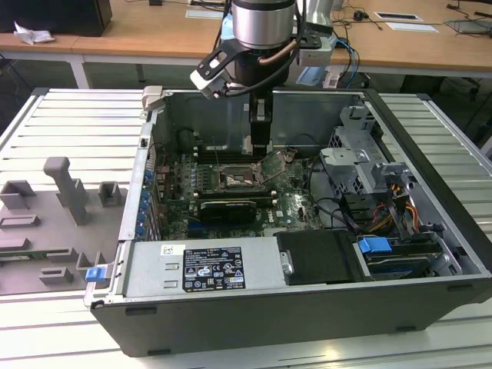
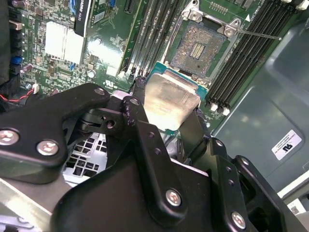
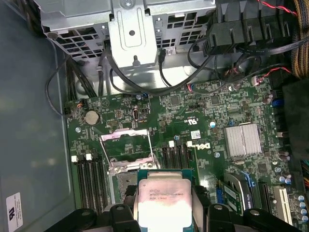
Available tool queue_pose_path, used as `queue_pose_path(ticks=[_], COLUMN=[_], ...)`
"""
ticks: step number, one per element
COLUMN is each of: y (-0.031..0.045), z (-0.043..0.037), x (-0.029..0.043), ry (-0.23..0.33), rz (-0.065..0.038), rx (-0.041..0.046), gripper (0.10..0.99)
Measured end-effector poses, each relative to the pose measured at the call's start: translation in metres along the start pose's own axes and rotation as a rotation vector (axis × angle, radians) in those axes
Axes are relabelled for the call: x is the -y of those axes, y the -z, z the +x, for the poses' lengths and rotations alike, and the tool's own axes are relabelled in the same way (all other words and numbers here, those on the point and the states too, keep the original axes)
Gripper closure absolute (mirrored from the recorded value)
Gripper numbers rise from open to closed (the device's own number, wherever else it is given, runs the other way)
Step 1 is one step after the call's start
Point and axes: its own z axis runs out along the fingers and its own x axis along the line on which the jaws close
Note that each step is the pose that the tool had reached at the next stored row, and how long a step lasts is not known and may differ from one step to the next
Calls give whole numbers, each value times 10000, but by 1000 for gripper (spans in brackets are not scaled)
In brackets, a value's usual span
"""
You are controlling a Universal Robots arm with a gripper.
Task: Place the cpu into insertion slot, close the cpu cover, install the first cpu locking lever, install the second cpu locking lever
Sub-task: 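Place the cpu into insertion slot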
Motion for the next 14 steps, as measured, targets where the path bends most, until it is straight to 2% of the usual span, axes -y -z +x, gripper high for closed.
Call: queue_pose_path(ticks=[1,4,14], y=[-9,-150,-212], z=[-1,-9,-10], x=[3,59,64], ry=[-21,-31,-18], rz=[-1,-1,4], rx=[0,2,16], gripper=[553,553,553])
